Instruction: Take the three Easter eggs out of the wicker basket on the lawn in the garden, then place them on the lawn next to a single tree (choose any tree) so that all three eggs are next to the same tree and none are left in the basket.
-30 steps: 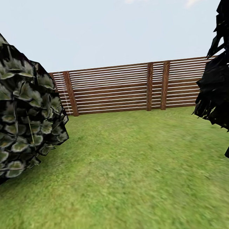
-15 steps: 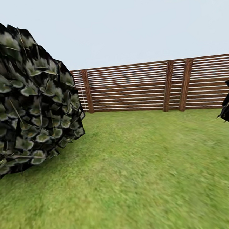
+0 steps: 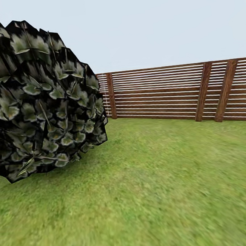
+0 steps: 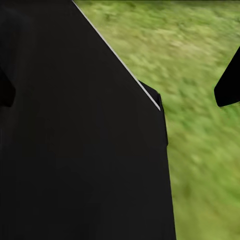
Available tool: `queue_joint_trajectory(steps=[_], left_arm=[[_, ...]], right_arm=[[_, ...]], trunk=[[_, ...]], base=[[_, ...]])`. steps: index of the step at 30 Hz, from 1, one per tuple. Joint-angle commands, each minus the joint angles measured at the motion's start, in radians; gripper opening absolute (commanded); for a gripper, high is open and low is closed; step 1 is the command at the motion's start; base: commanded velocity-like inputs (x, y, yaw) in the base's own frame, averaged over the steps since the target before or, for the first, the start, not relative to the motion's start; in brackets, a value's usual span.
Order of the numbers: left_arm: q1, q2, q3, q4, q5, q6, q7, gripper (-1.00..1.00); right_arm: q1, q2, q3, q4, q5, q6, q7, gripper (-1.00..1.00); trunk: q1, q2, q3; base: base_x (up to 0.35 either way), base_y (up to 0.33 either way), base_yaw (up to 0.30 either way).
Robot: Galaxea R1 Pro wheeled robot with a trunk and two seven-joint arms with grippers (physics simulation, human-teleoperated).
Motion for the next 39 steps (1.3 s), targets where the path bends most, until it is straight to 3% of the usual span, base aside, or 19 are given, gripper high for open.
queue_joint_trajectory(steps=[1,39], left_arm=[[0.0,0.0,-0.001,-0.002,-0.001,0.0,0.0,1.0],[0.0,-0.001,0.001,-0.003,0.004,0.0,0.0,1.0]], right_arm=[[0.001,0.0,0.002,-0.002,0.008,0.0,-0.003,1.0],[0.001,0.003,0.002,-0.003,0.008,0.0,-0.003,1.0]], trunk=[[0.0,0.0,-0.001],[0.0,0.0,-0.001]], base=[[0.0,0.0,0.3],[0.0,0.0,0.3]])
